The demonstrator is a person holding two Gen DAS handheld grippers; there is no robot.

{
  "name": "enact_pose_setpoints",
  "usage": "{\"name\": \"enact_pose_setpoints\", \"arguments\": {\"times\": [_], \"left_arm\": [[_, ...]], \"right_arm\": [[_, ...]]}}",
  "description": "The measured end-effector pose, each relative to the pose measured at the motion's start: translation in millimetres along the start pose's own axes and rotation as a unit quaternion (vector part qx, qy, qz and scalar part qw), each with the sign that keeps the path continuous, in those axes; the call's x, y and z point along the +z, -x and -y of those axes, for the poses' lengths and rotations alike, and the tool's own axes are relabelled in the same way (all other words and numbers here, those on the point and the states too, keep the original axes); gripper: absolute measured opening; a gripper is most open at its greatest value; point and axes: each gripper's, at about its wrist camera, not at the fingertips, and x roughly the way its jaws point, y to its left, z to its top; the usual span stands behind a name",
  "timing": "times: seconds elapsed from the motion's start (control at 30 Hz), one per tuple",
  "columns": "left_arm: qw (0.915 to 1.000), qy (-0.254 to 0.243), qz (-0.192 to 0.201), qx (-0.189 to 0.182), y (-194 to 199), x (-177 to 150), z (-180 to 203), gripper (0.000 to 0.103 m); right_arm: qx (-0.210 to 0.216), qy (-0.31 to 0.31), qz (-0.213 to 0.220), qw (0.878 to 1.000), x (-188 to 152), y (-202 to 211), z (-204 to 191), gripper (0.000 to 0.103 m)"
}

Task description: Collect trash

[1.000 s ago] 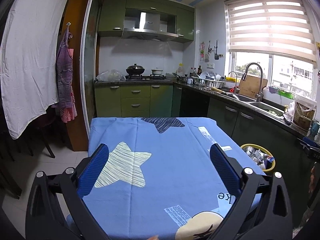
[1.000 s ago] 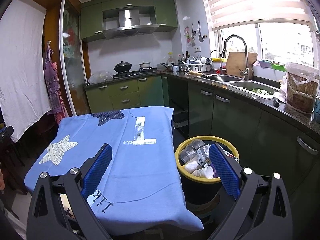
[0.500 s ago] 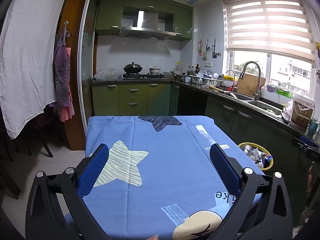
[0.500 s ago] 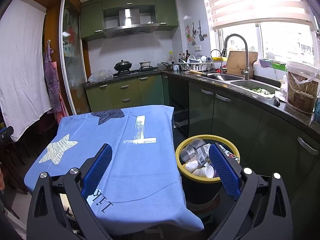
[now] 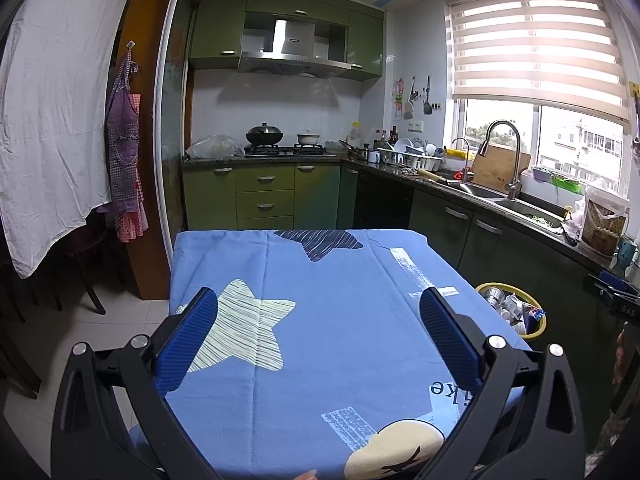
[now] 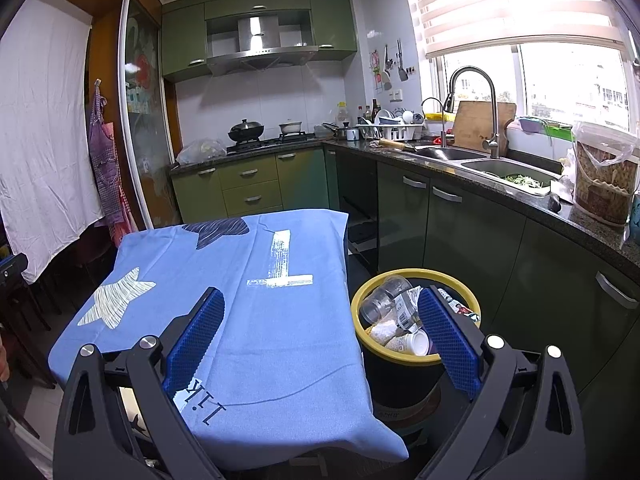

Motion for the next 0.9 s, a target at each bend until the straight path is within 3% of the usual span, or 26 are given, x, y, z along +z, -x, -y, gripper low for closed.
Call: {"name": "enact_pose_setpoints", "arguments": {"times": [0.9], "left_arm": [[1.0,-0.004,-0.006,-0.004,-6.7,-3.0,1.2,0.096]], "right_arm": [[0.003,0.001,-0.005,1.0,-4.8,-4.8,-0.8,0.096]]}}
